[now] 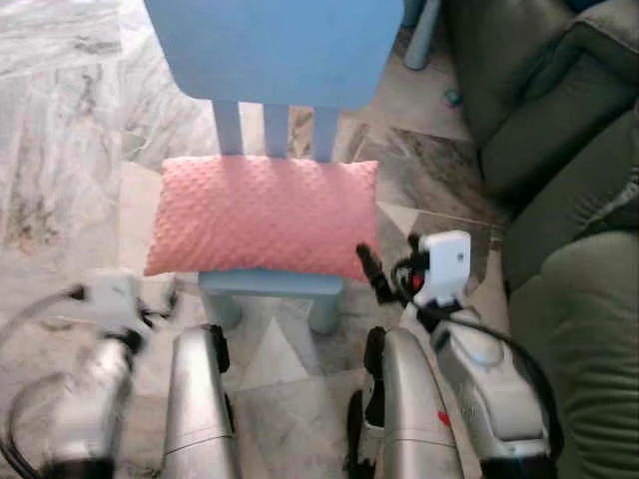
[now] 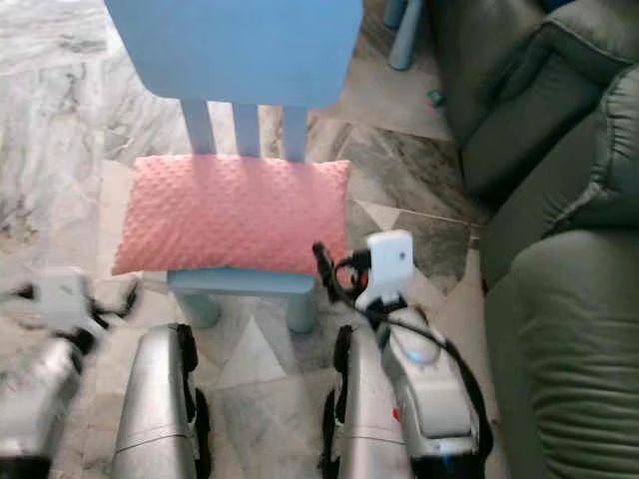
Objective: Move the pillow to the sofa
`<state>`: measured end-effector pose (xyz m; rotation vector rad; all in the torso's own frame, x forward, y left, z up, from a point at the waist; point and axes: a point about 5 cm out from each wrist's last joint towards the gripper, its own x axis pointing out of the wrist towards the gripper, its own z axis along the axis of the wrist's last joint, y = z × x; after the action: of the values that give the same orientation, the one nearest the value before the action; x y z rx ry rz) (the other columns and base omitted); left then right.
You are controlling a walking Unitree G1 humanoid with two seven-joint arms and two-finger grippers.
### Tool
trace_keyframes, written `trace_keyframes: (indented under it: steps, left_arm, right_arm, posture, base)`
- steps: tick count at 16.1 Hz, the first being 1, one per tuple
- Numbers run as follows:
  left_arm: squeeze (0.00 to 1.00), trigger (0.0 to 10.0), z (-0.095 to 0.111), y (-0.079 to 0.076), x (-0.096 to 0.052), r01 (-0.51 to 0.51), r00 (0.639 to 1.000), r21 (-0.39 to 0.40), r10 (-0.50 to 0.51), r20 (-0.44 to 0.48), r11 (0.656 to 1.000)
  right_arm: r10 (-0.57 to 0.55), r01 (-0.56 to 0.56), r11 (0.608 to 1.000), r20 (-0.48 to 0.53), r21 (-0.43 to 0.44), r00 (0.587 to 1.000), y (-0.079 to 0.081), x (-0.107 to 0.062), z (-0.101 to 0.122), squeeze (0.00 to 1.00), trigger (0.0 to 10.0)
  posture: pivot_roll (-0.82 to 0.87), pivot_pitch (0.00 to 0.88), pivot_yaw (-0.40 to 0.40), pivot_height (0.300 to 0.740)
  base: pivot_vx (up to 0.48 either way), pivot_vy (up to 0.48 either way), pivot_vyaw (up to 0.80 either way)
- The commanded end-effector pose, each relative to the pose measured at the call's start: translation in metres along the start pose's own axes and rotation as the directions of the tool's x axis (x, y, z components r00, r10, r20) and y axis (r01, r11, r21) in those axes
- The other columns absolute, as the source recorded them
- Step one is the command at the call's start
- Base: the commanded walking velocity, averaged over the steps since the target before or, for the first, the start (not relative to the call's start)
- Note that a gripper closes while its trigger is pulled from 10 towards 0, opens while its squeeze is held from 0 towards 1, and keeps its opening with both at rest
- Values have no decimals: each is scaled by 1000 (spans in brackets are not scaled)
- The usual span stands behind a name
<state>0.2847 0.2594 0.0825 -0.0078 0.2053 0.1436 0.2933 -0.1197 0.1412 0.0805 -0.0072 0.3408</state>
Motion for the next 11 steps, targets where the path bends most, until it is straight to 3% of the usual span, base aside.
trace_keyframes:
  steps: [1,5,6,7,11]
  left_arm:
    - [0,10000,-8,7,0,-21,1000,-13,20,-24,1000]
    - [0,10000,13,19,27,-91,996,-8,91,8,996]
    - [0,10000,17,18,32,-90,996,-9,90,14,996]
    - [0,10000,23,13,38,-70,997,-17,71,27,997]
    - [0,10000,30,-2,55,-58,998,-81,58,9,995]
  right_arm:
    - [1,-1,1000,-21,25,1000,-3,-1,-5,0,10000]
    - [83,-80,993,-22,84,996,5,10,0,0,10000]
    - [98,-94,986,-25,135,995,7,13,0,0,10000]
    - [141,-129,961,-30,244,990,13,14,-1,0,10000]
    - [190,-172,941,-36,293,981,22,21,-3,0,10000]
  posture:
    - [-12,381,-71,539]
    - [-49,418,-71,539]
    - [-58,426,-71,539]
    - [-70,441,-69,539]
    - [-82,470,-66,539]
  base:
    - [0,0,0]
    - [0,0,0]
    - [0,0,0]
    - [0,0,0]
    - [0,0,0]
